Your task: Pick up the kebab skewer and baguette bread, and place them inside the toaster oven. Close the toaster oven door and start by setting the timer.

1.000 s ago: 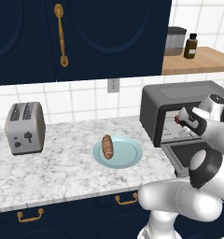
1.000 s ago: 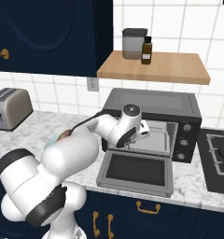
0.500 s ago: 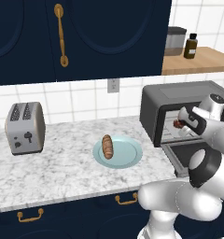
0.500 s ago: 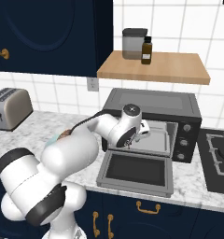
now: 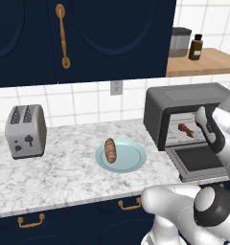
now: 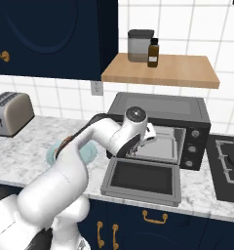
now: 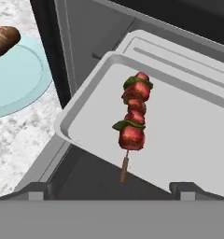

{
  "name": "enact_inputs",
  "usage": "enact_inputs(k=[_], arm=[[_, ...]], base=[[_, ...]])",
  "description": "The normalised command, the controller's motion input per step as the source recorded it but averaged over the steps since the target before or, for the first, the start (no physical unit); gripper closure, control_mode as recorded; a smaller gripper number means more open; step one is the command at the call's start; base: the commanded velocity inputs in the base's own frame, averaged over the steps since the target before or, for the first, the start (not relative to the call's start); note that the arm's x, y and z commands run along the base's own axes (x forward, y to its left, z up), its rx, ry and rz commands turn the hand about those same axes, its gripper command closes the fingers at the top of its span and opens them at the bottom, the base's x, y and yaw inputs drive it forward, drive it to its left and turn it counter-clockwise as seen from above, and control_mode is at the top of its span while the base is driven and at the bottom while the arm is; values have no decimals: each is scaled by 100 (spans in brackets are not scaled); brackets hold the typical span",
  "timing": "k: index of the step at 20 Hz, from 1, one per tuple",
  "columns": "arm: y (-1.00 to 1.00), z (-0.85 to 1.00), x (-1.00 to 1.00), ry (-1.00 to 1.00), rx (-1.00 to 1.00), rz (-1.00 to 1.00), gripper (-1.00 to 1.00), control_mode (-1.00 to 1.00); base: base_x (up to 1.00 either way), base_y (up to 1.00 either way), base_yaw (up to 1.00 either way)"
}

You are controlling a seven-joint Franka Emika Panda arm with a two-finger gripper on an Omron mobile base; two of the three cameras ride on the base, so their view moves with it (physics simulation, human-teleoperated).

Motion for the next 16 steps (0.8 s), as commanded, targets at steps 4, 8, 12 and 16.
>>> enact_inputs(k=[4, 8, 12, 16], arm=[[100, 2, -80, 0, 0, -22, -100, -100], [100, 0, -14, 2, 0, -27, -100, -100], [100, 0, -11, 0, 0, -26, -100, -100], [100, 0, 0, -3, 0, -19, -100, -100]], base=[[0, 0, 0], [0, 0, 0], [0, 0, 0], [0, 0, 0]])
